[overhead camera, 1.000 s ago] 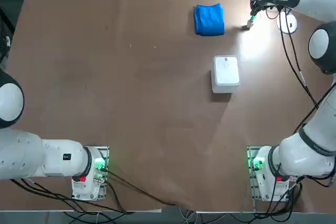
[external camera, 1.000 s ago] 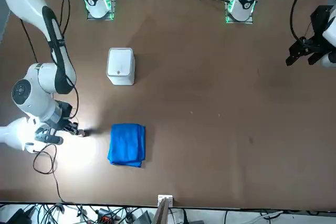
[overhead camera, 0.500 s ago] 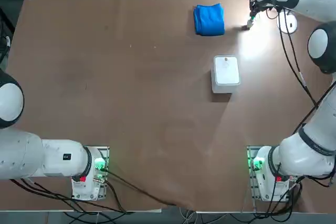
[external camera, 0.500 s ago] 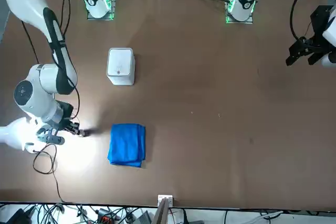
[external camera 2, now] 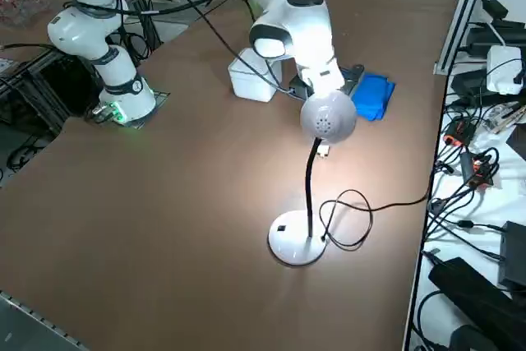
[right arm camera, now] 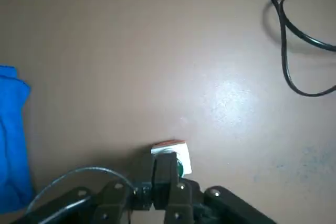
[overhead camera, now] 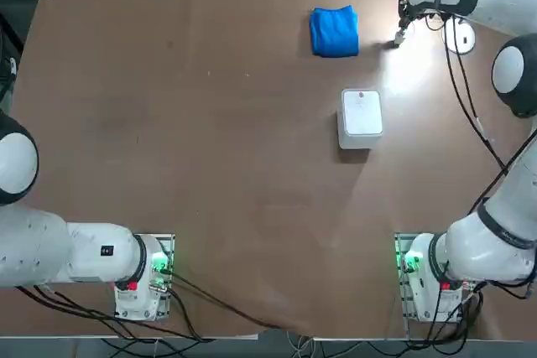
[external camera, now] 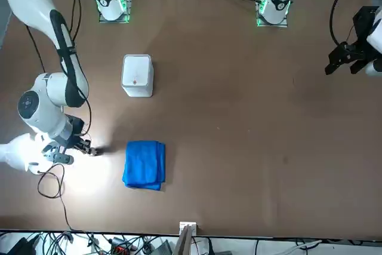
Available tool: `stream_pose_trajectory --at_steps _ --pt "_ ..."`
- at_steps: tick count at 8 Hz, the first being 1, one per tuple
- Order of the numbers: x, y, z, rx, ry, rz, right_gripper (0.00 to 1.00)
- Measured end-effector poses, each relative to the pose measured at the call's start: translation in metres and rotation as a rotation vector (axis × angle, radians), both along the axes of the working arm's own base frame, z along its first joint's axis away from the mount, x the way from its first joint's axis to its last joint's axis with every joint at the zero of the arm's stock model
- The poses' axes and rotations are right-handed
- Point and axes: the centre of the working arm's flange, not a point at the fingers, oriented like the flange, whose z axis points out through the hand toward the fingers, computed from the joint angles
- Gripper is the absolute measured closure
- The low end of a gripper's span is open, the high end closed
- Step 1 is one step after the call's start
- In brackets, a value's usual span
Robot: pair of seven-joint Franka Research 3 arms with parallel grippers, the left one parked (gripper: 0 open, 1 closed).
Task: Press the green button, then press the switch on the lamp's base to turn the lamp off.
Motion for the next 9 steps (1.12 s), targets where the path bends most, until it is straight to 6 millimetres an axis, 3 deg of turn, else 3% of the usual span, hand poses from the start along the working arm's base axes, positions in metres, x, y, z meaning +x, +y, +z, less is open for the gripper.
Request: stream_pose_trajectory --at_steps 3,5,7,9 --pt "0.001 0.001 0.003 0.004 -0.011 -0.018 0.98" --pt "0.003 0.009 0.020 0.011 -0.033 -0.016 0.98" --pt "-0.001 0.023 0.057 0.014 -0.028 0.000 0.98" --pt "-0.023 0.028 0.105 -0.004 0.088 0.013 0.98"
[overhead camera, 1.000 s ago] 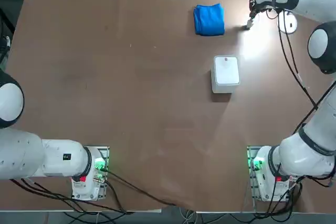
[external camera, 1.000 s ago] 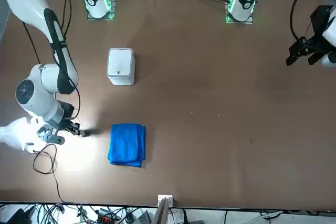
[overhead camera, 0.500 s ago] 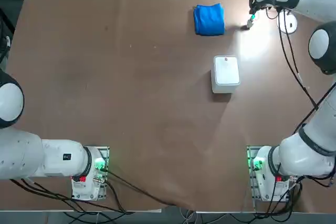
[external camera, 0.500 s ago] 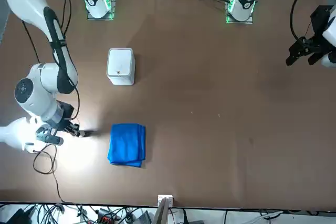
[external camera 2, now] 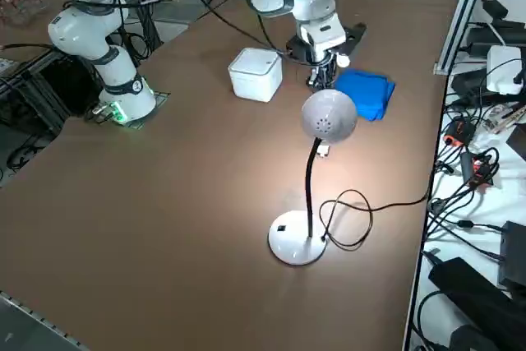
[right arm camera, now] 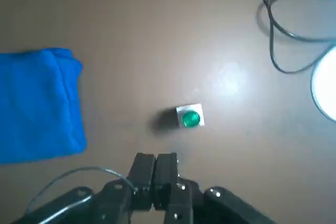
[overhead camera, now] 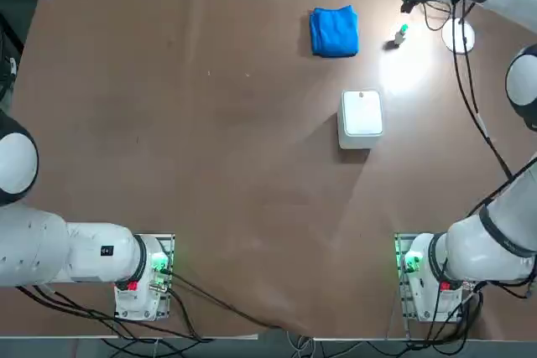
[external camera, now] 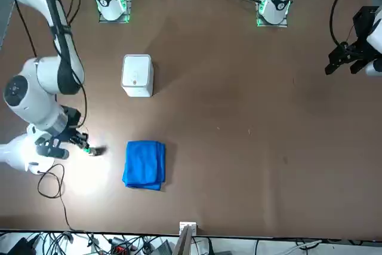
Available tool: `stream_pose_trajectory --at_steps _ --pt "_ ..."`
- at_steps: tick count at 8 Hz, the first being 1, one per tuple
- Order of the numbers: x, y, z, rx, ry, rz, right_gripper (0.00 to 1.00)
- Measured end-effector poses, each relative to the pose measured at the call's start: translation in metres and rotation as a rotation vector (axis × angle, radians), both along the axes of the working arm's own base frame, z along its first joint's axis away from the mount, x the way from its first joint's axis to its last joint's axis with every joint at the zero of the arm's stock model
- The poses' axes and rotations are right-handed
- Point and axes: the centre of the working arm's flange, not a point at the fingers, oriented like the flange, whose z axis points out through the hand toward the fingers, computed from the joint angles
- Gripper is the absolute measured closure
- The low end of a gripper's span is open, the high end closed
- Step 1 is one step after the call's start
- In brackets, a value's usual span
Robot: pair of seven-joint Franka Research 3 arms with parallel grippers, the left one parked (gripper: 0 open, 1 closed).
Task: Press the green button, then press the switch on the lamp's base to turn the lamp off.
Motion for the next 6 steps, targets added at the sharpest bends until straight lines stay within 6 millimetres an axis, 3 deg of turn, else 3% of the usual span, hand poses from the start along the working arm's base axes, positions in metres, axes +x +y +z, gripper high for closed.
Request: stream_pose_trajectory --at_steps 2,3,6 --pt "-0.035 -0.022 0.035 -0.031 0.174 -0.039 0.98" --pt "-0.049 -0.048 0.035 -0.048 0.216 -0.078 0.98" --pt "-0.094 -0.124 0.004 -0.113 0.215 -0.119 0.98"
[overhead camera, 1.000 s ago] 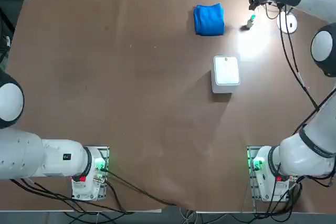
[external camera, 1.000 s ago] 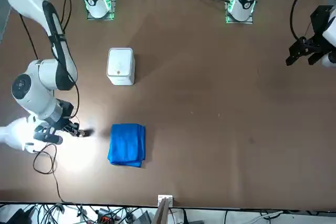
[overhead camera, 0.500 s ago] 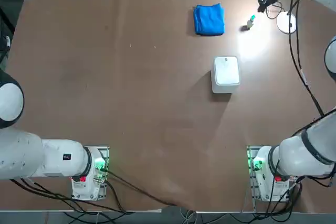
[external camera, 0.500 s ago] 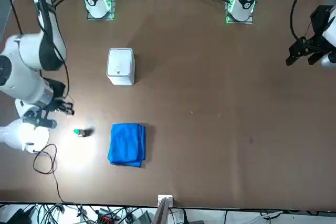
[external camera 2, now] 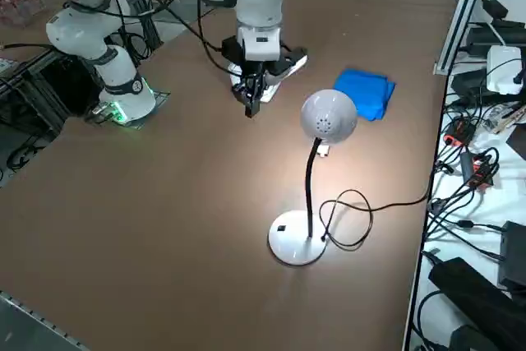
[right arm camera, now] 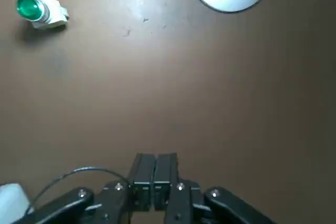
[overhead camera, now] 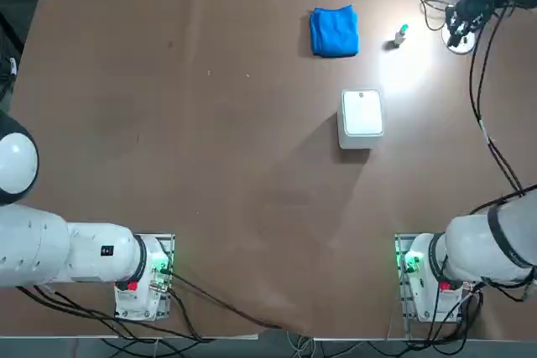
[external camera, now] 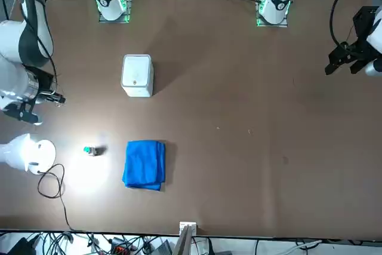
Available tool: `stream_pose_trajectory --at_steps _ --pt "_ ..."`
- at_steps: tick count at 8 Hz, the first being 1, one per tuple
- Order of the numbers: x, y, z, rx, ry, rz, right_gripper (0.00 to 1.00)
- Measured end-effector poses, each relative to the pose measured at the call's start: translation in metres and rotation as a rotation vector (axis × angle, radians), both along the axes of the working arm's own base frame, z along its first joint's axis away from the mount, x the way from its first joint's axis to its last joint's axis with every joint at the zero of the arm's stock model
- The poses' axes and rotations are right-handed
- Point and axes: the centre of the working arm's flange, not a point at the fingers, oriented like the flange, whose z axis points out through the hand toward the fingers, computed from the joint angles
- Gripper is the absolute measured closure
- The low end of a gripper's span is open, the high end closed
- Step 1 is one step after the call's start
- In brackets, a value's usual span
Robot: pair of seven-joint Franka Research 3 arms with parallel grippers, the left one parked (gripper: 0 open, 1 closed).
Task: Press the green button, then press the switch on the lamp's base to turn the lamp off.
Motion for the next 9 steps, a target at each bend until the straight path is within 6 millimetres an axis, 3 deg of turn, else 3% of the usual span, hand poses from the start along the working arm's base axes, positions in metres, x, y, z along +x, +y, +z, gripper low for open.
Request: stream_pose_trajectory --at_steps 2,4,7,9 --pt "-0.037 -0.061 -0.027 0.002 -0.094 0.051 0.98" --pt "-0.053 -0.113 -0.055 -0.015 -0.184 0.074 0.98" --pt "-0.033 -0.147 -0.107 -0.096 -0.470 0.069 0.98" --pt "-0.018 -0.150 -0.147 -0.117 -0.590 0.070 0.98"
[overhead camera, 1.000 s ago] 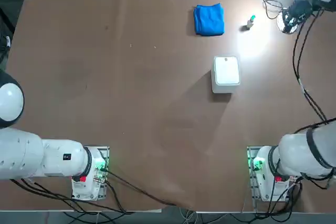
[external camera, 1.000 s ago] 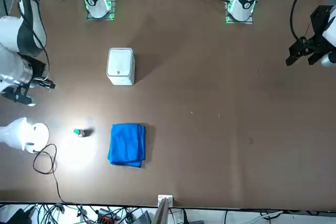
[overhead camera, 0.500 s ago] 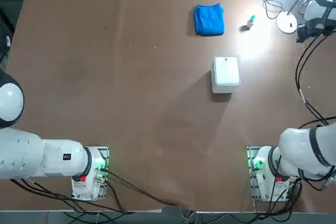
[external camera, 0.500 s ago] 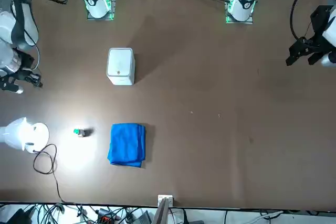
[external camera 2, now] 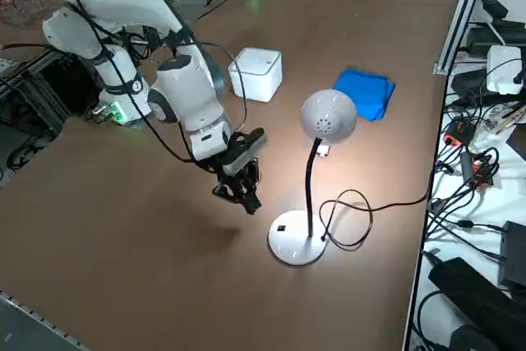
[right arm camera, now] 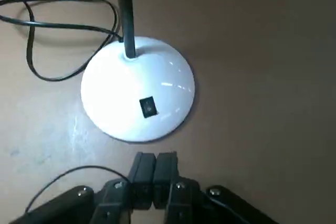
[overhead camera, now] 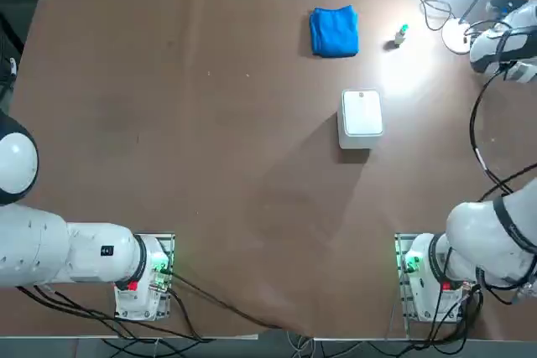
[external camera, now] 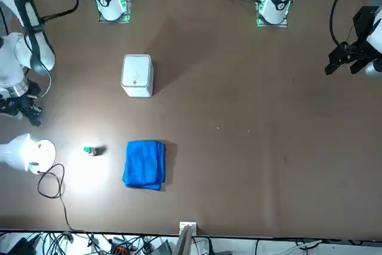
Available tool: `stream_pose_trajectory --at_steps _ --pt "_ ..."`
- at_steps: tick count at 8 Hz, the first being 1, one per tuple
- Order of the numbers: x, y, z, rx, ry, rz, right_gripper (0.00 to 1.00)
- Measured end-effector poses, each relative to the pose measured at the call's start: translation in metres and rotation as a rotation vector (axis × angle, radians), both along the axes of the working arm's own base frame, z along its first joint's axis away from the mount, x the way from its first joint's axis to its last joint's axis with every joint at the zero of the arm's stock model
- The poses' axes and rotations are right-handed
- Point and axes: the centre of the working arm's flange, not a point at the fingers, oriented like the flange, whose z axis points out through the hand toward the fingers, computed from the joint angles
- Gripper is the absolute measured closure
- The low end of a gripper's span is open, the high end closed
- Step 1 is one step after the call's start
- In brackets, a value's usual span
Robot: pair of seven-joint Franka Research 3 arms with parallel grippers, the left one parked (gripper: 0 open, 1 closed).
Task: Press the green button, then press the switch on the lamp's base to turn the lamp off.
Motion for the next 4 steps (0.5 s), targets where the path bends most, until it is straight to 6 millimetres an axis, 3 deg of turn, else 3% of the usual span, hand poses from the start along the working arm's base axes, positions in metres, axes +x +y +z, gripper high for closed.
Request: stream_pose_trajectory --at_steps 1,4 --pt "0.013 -0.002 -0.009 0.000 -0.033 -0.006 0.98" --pt "0.045 -0.013 -0.008 -0.007 -0.086 -0.021 0.98"
